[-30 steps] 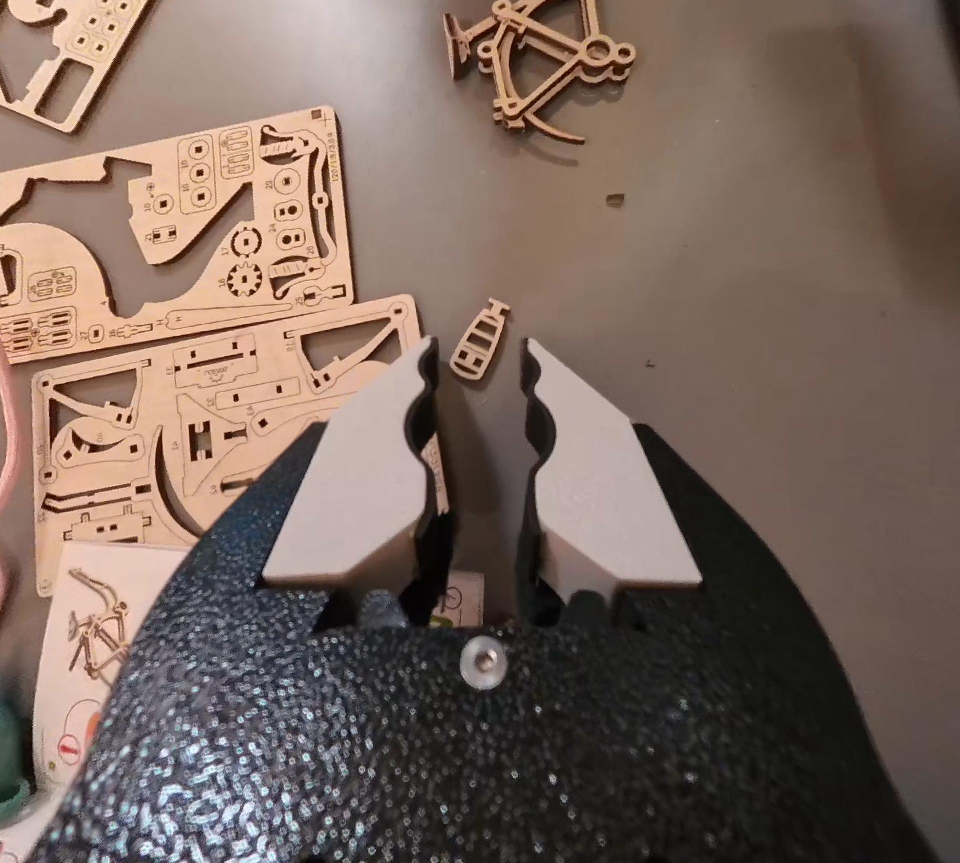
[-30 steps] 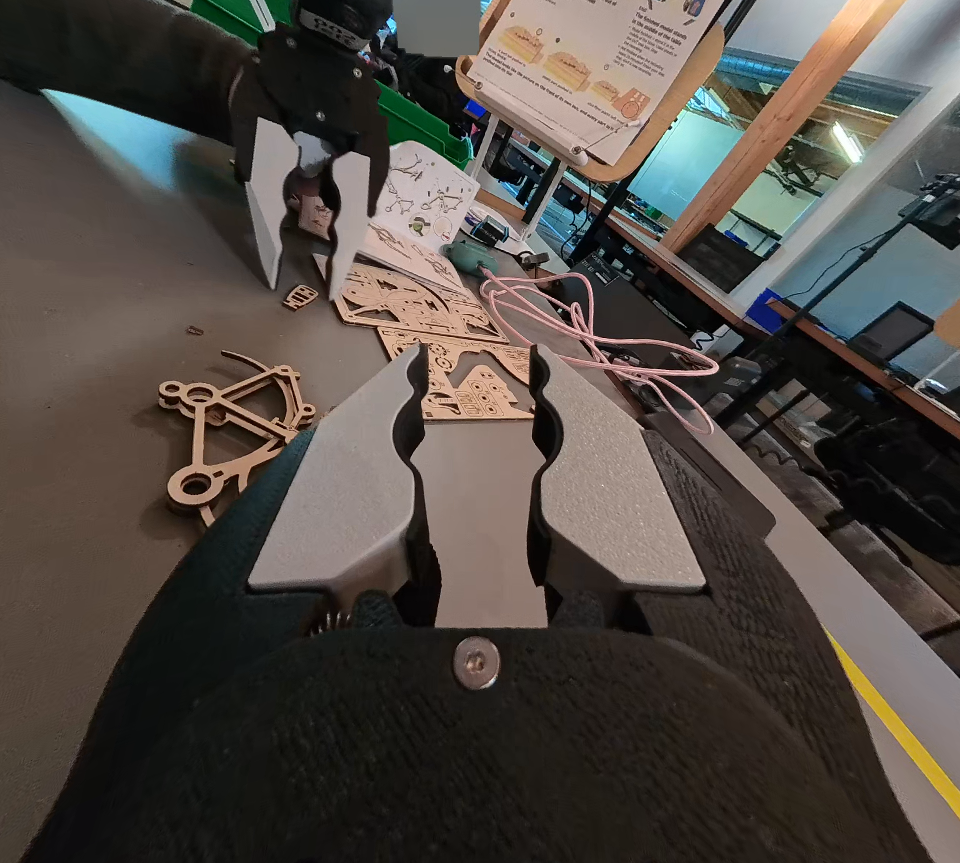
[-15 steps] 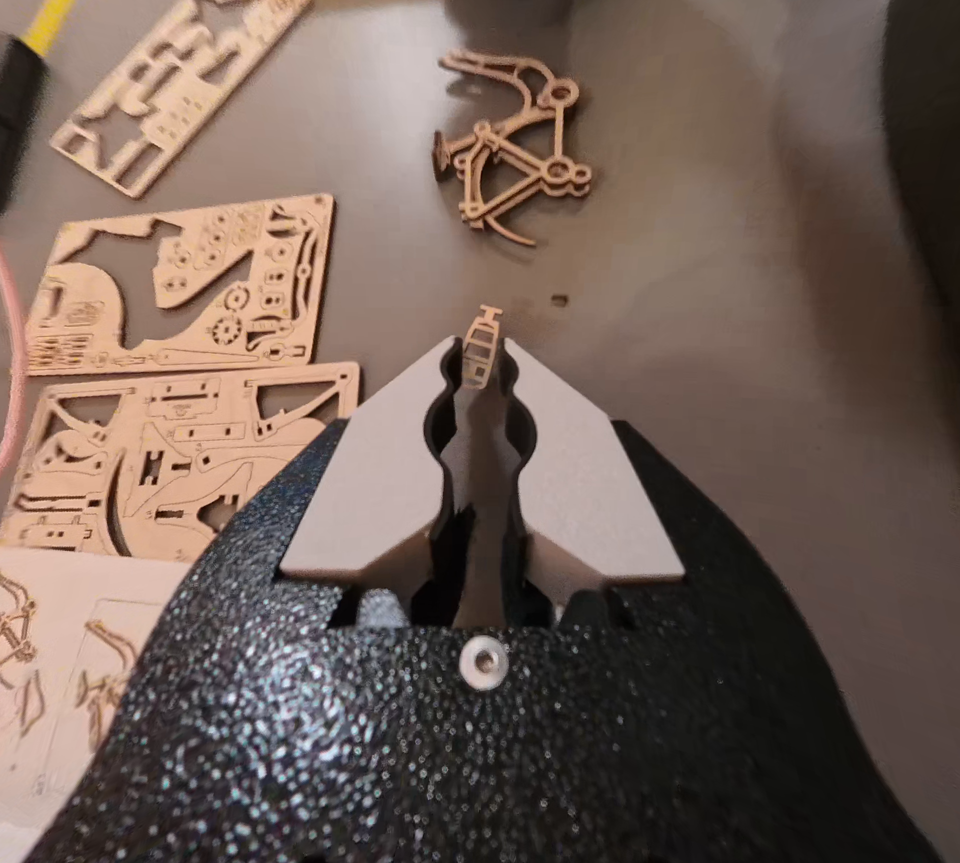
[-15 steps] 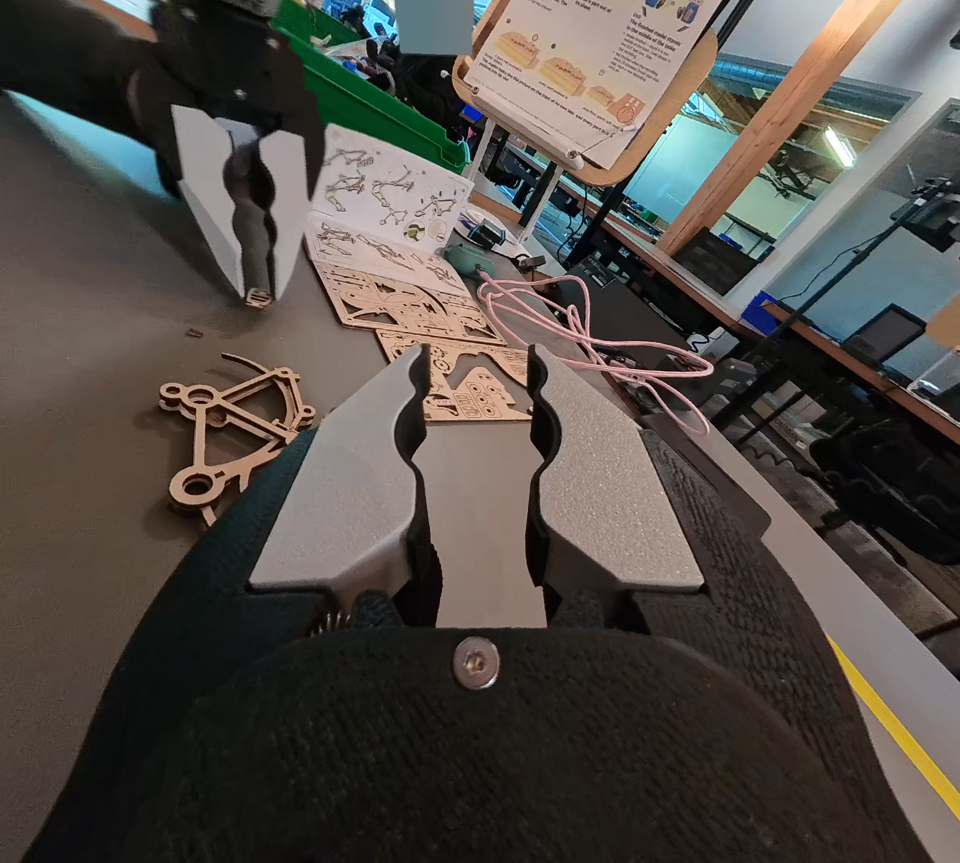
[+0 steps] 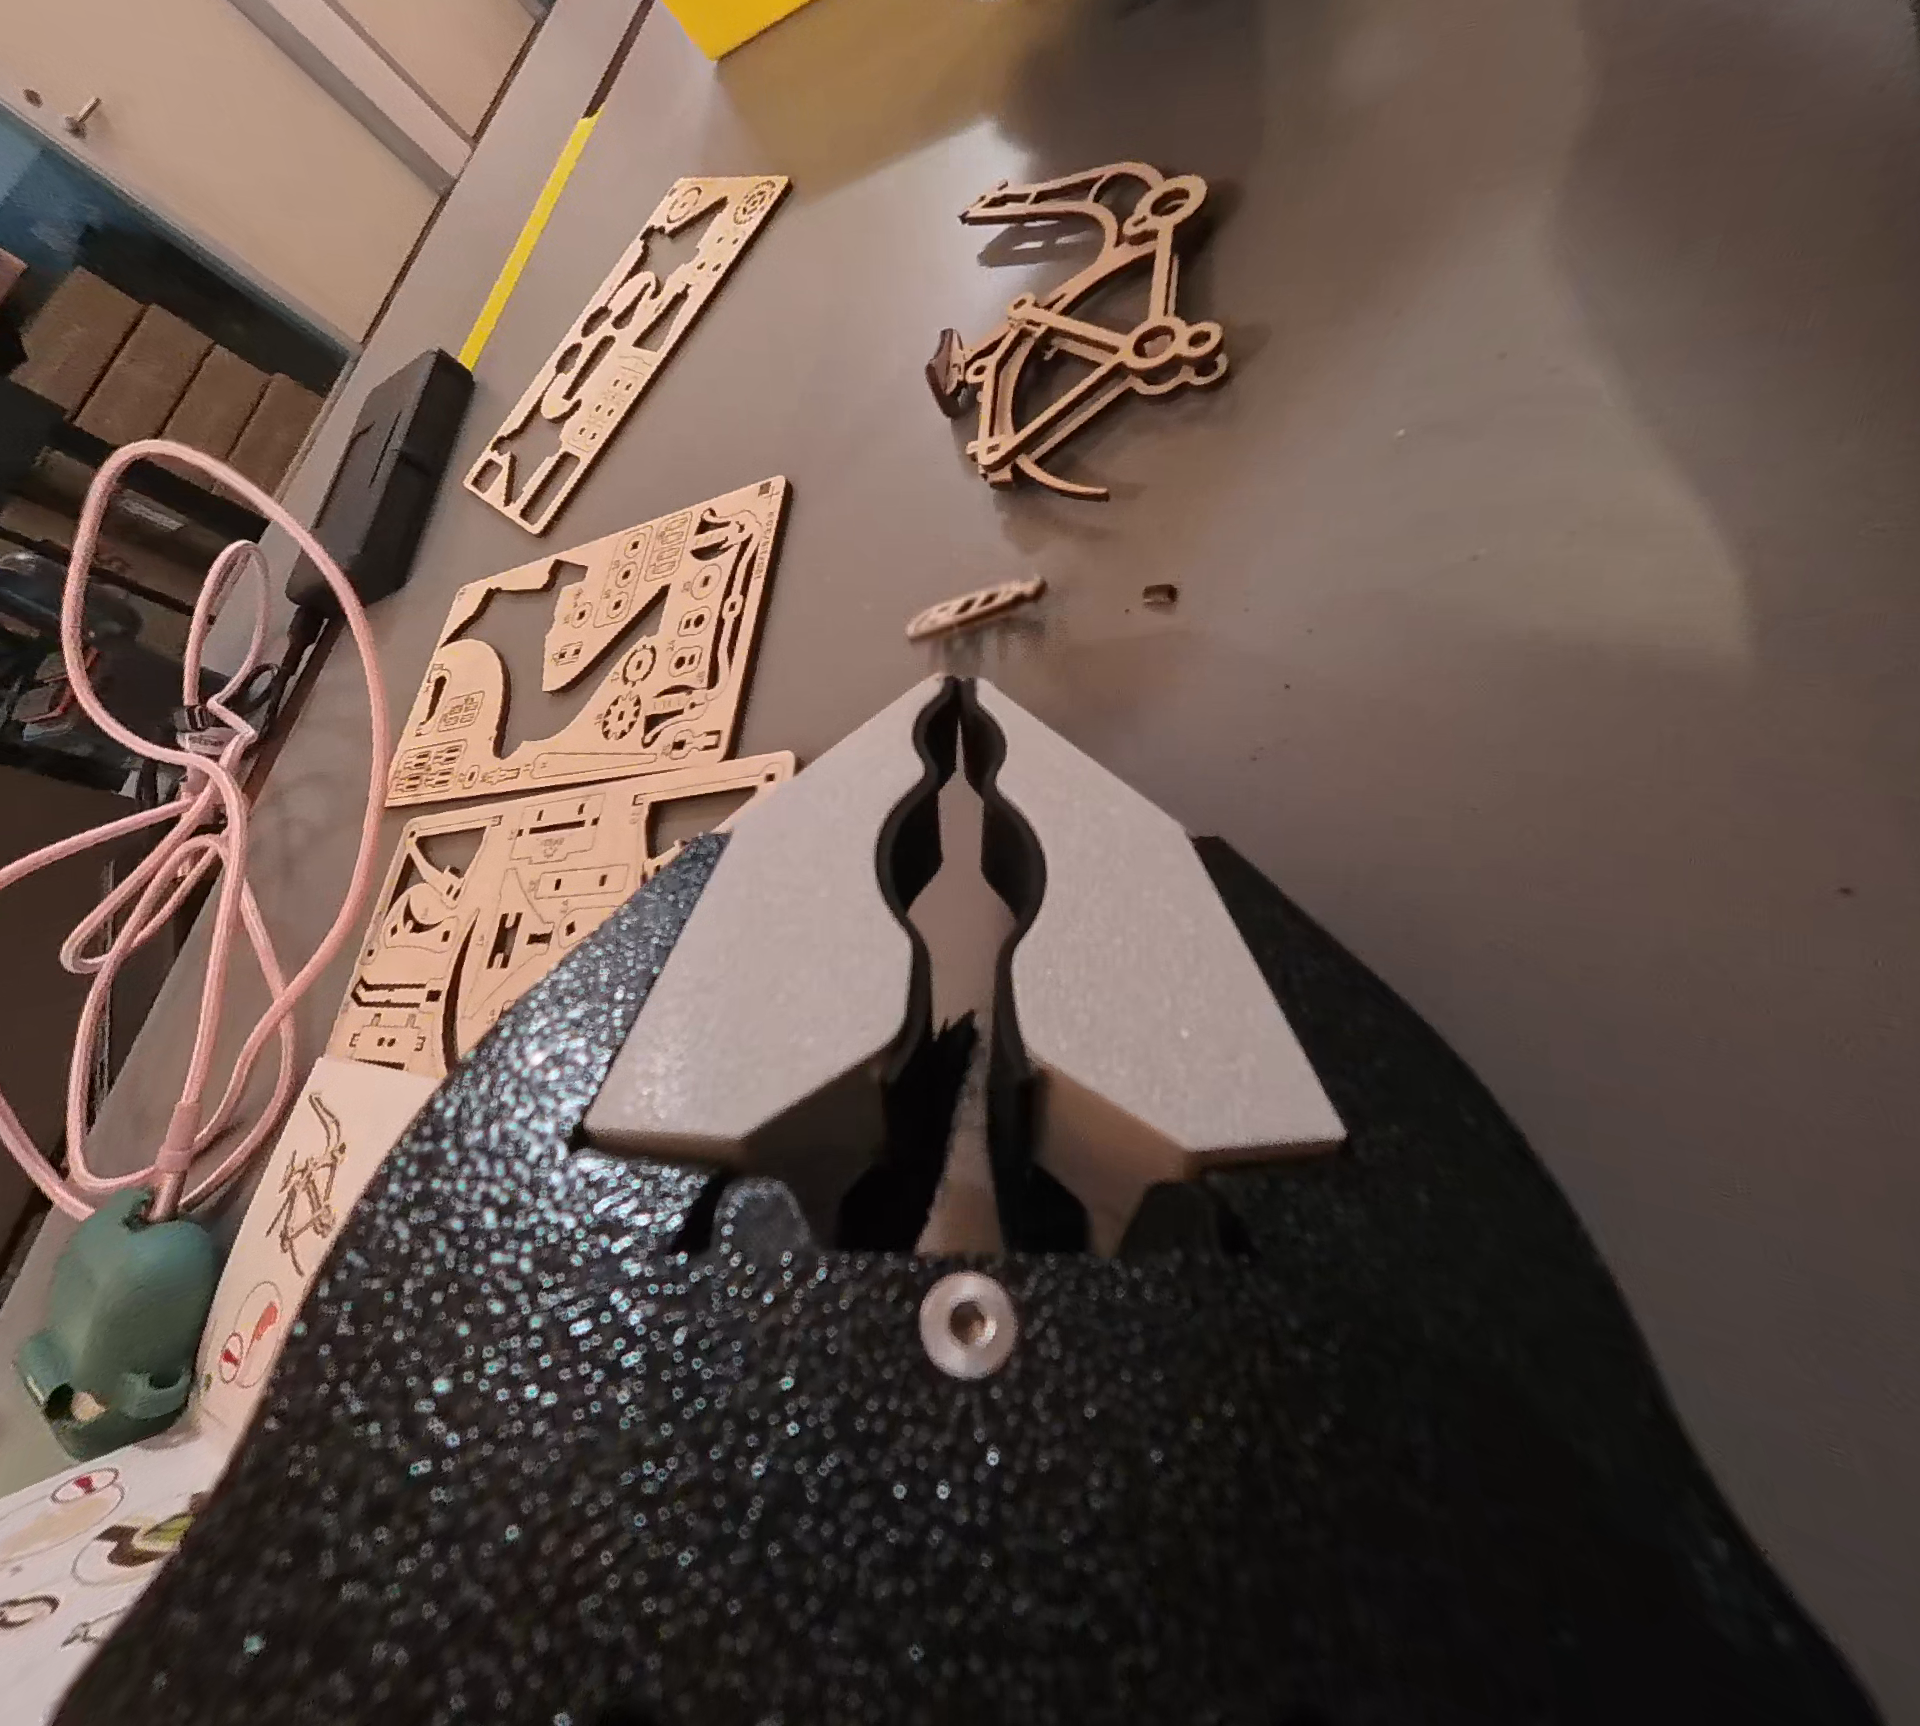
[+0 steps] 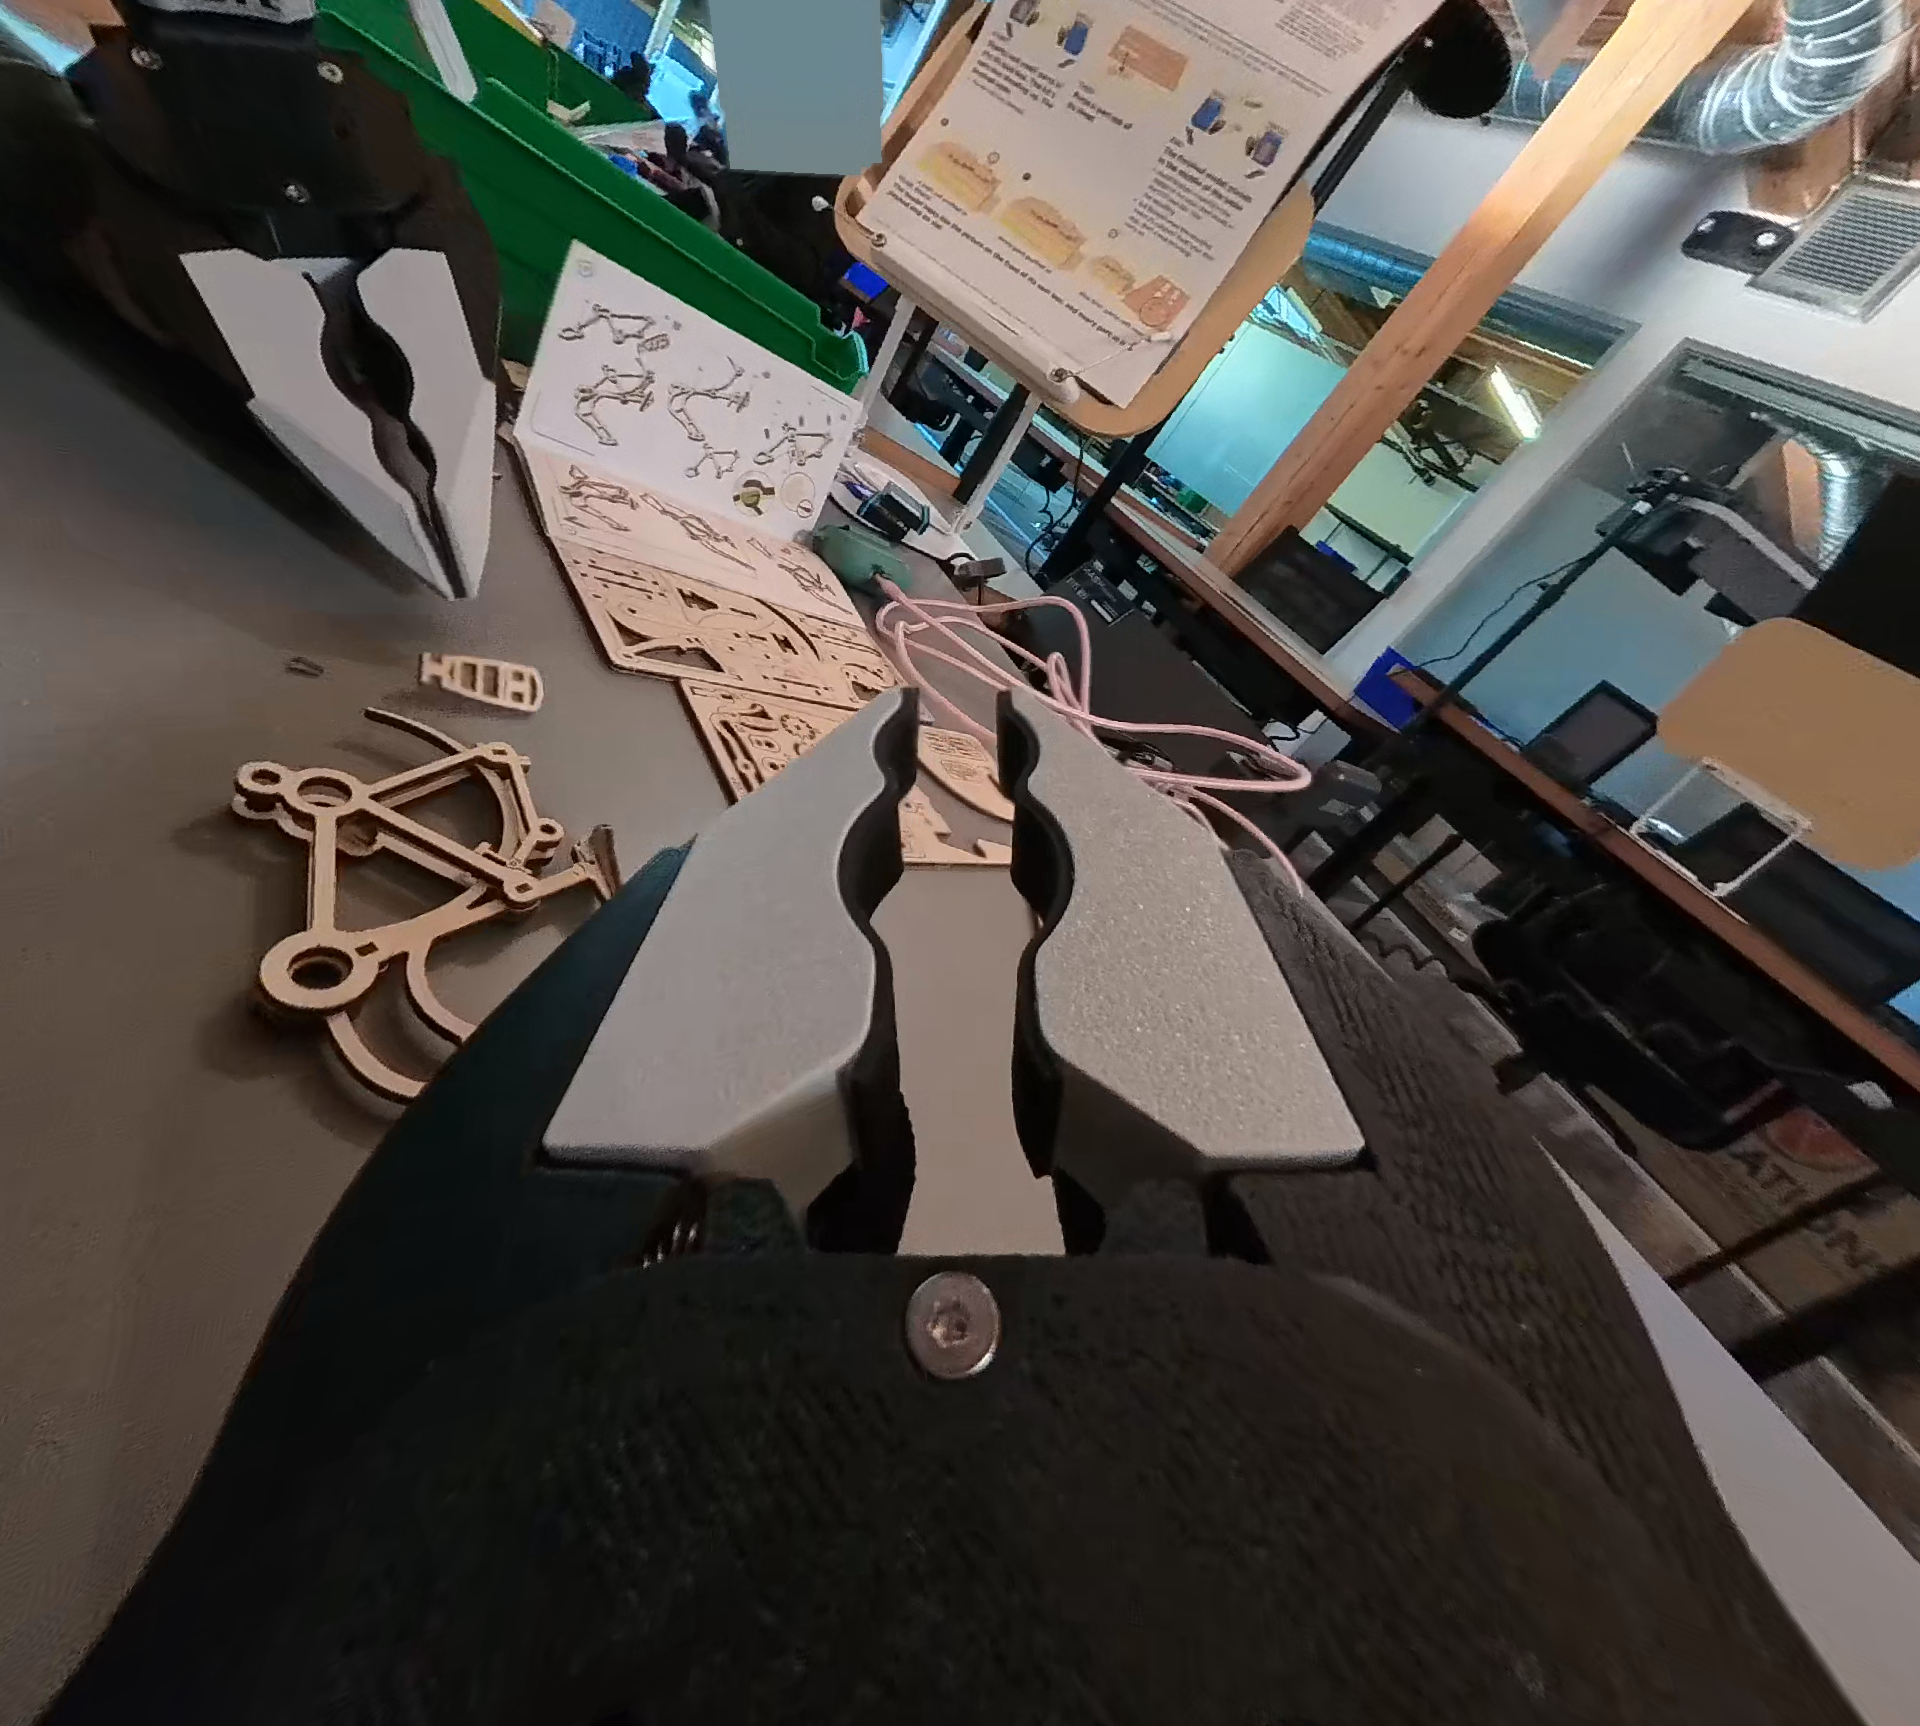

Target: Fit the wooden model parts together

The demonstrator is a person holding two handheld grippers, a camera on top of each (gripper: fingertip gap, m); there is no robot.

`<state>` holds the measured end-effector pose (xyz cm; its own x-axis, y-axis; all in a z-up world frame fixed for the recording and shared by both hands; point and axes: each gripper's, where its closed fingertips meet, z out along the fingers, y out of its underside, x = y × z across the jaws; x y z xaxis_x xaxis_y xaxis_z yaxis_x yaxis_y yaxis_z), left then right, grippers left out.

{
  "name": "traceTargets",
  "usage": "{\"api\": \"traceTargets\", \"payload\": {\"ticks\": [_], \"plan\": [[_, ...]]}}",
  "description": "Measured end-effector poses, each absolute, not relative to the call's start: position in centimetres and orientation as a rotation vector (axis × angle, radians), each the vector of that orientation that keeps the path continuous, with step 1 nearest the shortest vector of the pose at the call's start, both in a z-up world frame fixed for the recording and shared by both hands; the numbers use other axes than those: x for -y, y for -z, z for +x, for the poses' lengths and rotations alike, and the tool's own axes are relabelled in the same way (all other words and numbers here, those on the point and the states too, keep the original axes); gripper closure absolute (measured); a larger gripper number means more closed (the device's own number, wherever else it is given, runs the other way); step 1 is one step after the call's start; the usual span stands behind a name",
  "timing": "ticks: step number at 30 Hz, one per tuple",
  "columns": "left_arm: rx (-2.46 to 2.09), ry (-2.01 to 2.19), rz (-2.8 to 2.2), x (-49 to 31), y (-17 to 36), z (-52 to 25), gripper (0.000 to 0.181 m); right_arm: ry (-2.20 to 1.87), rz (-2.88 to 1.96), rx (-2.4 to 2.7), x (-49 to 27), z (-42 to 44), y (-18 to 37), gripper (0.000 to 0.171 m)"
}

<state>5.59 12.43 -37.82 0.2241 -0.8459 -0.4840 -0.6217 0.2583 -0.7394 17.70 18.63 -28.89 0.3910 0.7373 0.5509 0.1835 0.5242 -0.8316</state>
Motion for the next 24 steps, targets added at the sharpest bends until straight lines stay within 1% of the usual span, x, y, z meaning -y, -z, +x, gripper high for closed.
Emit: {"api": "traceTargets", "payload": {"ticks": [6, 18, 24], "plan": [[-1.490, 0.278, -1.431, -12.2, 37.8, 5.6, 0.181, -0.414, -1.000, 1.173, -18.7, 17.4, 29.4, 0.158], [-1.387, 0.373, -1.342, -12.4, 35.5, 6.2, 0.181, -0.419, -0.993, 1.191, -18.5, 17.3, 29.5, 0.159], [-1.404, 0.421, -1.289, -12.0, 35.1, 7.0, 0.181, -0.426, -1.007, 1.187, -18.7, 17.4, 29.6, 0.159]]}}
